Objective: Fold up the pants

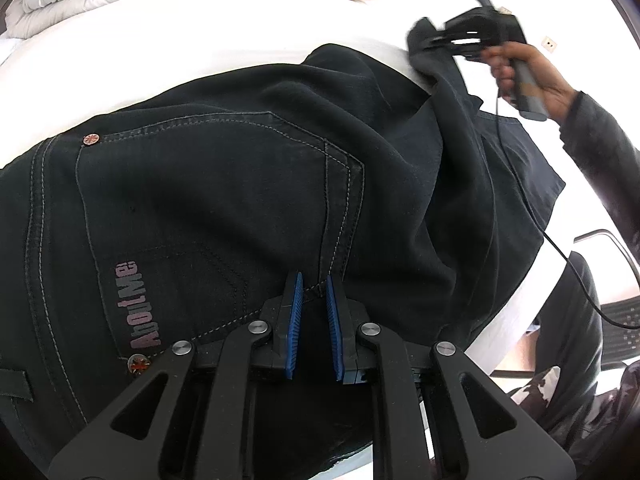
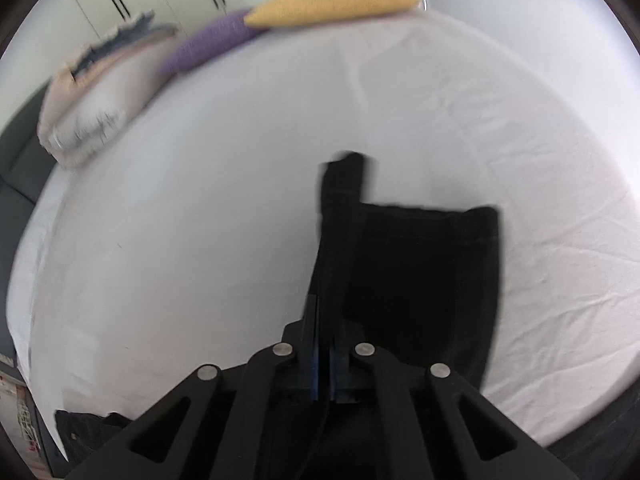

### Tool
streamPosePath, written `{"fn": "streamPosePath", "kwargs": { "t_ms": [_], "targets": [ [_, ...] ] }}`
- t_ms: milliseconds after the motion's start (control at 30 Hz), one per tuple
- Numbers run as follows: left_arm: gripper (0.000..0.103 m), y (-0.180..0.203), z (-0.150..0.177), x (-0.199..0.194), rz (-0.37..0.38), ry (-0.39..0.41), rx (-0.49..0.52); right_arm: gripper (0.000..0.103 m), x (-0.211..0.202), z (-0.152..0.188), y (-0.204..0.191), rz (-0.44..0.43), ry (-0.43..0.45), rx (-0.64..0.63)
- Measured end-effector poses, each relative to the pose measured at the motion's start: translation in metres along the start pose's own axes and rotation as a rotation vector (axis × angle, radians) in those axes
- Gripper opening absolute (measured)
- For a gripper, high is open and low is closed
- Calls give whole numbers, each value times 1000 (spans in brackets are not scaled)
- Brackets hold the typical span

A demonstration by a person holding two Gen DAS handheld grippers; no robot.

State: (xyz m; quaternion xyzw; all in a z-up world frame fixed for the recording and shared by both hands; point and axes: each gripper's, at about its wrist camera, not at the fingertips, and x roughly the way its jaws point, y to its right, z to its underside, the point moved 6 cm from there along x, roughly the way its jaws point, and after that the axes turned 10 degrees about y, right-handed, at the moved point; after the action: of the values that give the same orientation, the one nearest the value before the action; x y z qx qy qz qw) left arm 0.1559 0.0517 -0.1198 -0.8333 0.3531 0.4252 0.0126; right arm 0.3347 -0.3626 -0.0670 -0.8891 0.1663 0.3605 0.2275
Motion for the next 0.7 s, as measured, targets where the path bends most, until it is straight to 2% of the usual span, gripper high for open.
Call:
{"fn": "streamPosePath", "kwargs": {
  "t_ms": [100,167,233,333,433,533,700],
  "targets": [
    [12,3,-2,1,-11,-6,7,3,-52,-1,28,-21,101,64],
    [12,6,-2,3,-16,-12,12,3,-95,9,63,-2,165,117],
    [12,7,-3,4,-15,-16,14,3,-136,32,102,17,210,211],
    [12,7,-5,4,-10,-27,6,3,-173,76,156,66,226,324],
    [12,5,-9,3,-10,-43,-10,3,-183,128,197,93,198,442],
    [13,7,-12,2,-28,-56,-4,3,-182,165,219,56,203,580],
    [13,12,-17,0,-83,-70,18,3,-190,173,220,39,238,614]
  ]
}}
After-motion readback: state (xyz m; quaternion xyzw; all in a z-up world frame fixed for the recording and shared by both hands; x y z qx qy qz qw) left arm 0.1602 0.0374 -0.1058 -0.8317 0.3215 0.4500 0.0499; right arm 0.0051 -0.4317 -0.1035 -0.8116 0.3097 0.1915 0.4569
